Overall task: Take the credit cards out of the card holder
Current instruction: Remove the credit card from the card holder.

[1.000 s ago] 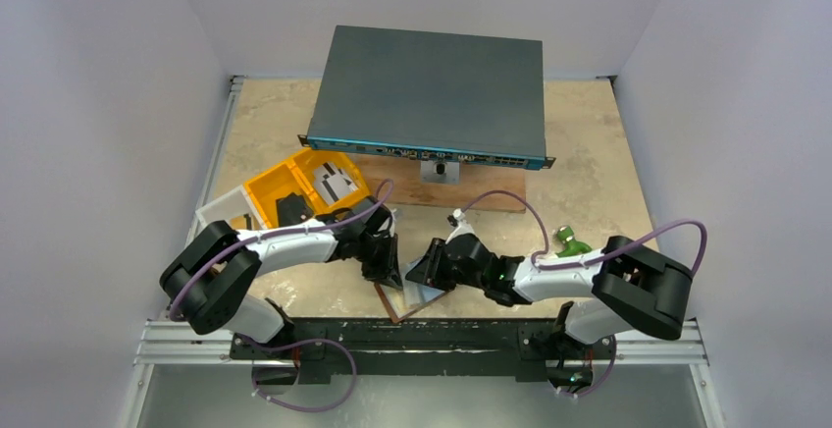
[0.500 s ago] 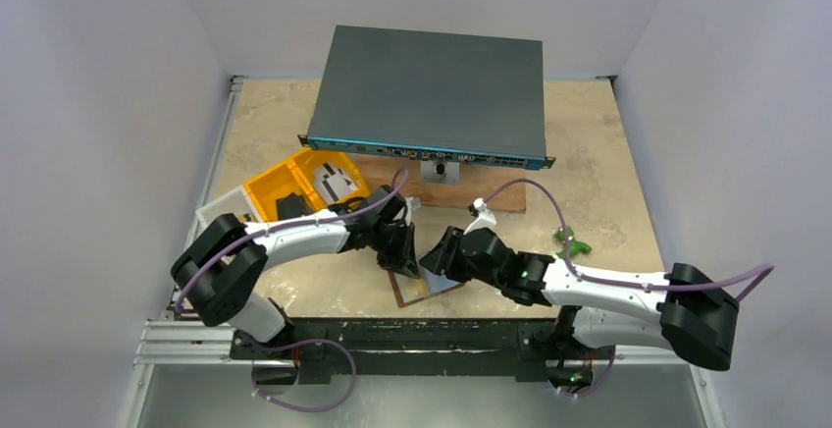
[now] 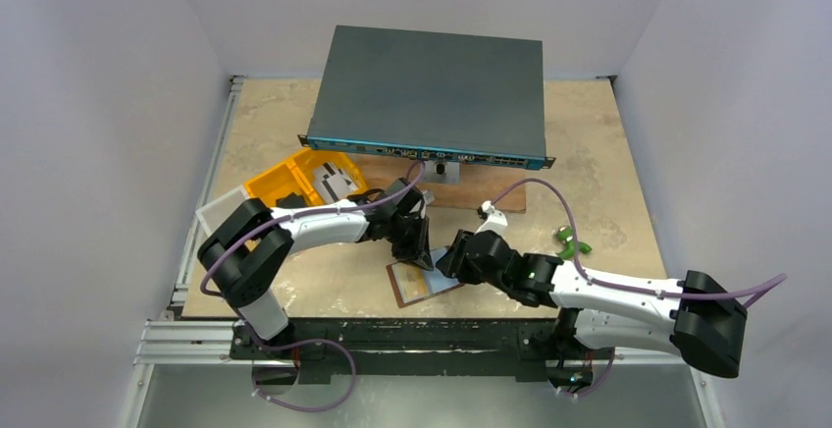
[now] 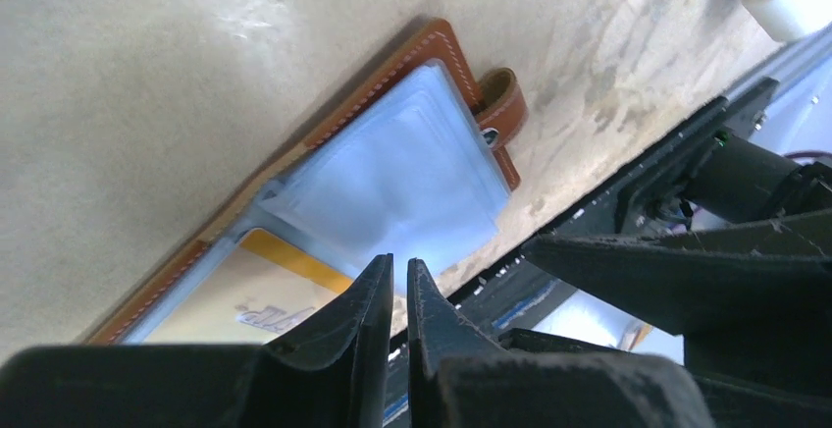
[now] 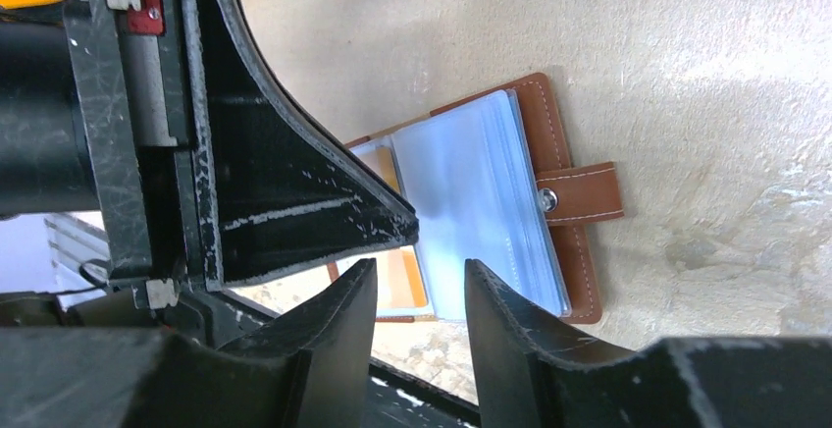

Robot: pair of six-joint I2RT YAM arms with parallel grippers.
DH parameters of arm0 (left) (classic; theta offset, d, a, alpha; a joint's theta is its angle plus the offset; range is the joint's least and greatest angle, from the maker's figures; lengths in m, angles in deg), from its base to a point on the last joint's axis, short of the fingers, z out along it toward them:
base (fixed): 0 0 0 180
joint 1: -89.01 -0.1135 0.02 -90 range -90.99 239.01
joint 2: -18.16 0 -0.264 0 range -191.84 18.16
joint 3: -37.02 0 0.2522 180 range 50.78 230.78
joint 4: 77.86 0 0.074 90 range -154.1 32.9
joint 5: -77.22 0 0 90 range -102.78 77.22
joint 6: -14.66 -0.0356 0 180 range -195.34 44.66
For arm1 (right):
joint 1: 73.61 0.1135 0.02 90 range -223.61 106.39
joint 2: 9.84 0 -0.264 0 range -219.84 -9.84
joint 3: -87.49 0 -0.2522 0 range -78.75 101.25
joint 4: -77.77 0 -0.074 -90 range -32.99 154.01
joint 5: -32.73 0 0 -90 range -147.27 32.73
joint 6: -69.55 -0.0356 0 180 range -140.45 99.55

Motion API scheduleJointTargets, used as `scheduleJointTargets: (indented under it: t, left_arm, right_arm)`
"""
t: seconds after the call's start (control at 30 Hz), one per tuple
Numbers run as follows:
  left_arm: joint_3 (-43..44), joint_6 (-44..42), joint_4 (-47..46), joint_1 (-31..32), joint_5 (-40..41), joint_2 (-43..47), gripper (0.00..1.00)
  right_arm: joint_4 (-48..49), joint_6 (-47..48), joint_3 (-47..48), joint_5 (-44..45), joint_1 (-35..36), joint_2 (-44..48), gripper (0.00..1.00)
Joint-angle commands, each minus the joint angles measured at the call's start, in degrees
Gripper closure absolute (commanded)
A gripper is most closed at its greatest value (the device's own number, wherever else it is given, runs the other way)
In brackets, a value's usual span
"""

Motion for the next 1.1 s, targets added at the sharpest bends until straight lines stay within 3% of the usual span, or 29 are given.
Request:
scheduleJointTargets:
  t: [0.0, 0.2, 0.4, 0.63, 1.07]
  left_arm:
    - [0.2, 1.7, 1.6, 0.2, 5.7, 3.4, 0.9]
    - [-9.1, 4.5, 3.9, -1.1, 12.7, 13.4, 0.89]
    - [-16.0, 5.2, 4.8, -2.2, 14.0, 20.6, 0.88]
    - [-17.4, 5.2, 3.5, -2.2, 13.1, 21.0, 0.89]
    - [-16.5, 3.9, 1.3, -2.2, 11.1, 17.5, 0.9]
  right_arm:
    - [1.6, 4.7, 3.1, -0.7, 0.0, -1.2, 0.64]
    - [6.1, 10.3, 6.2, -6.5, 0.8, -7.2, 0.67]
    - [6.5, 13.2, 11.8, -8.9, 3.3, -17.9, 0.66]
    - [1.4, 12.5, 16.2, -7.1, 3.5, -26.1, 0.66]
    - [2.1, 9.7, 13.7, -8.1, 3.5, -26.6, 0.56]
